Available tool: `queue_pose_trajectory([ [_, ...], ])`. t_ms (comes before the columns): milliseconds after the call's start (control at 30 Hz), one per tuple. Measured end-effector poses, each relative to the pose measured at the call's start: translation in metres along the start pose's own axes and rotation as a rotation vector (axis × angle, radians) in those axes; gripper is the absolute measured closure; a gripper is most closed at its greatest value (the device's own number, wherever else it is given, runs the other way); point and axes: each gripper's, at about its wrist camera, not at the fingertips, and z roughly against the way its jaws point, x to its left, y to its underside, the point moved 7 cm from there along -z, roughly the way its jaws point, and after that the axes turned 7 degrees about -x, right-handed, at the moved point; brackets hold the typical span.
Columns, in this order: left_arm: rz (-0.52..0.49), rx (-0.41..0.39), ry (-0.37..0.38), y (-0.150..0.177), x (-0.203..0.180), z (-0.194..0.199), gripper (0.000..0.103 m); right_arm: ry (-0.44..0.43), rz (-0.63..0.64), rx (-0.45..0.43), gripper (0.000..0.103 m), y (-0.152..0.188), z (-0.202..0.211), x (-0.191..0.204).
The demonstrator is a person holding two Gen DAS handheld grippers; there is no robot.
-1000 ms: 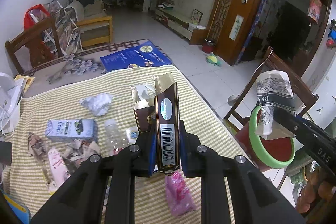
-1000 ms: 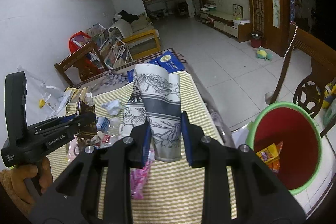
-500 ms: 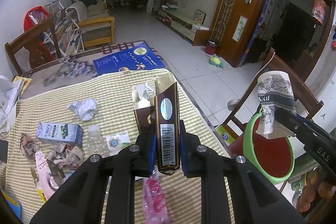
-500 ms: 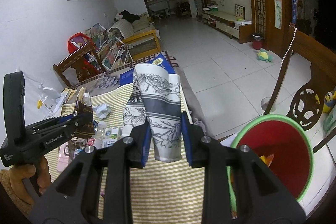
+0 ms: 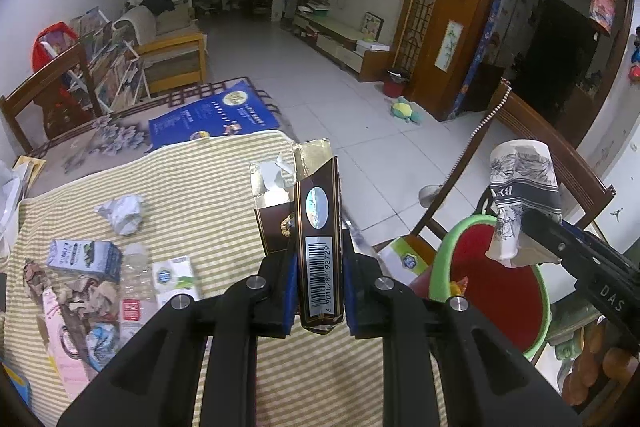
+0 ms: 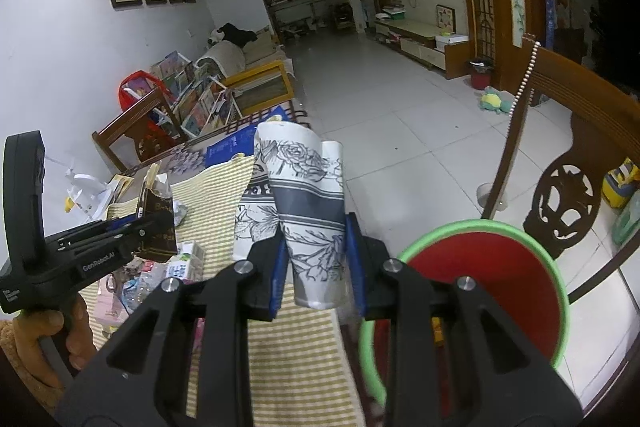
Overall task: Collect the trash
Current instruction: 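Carry both items over the red bucket and open both tools to drop them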
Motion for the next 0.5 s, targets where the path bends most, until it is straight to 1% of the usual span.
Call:
queue_pose_trajectory([
  [333, -0.056, 0.024, 0.050, 0.001, -0.061, -0.014, 0.087, 0.057, -0.047, 0.003, 0.076, 0.005, 0.016, -0.057],
  [500, -0.080, 0.035, 0.066, 0.000, -0.081, -0.017, 0.087, 0.089, -0.077, 0.011, 0.076, 0.010, 0.022, -0.080],
])
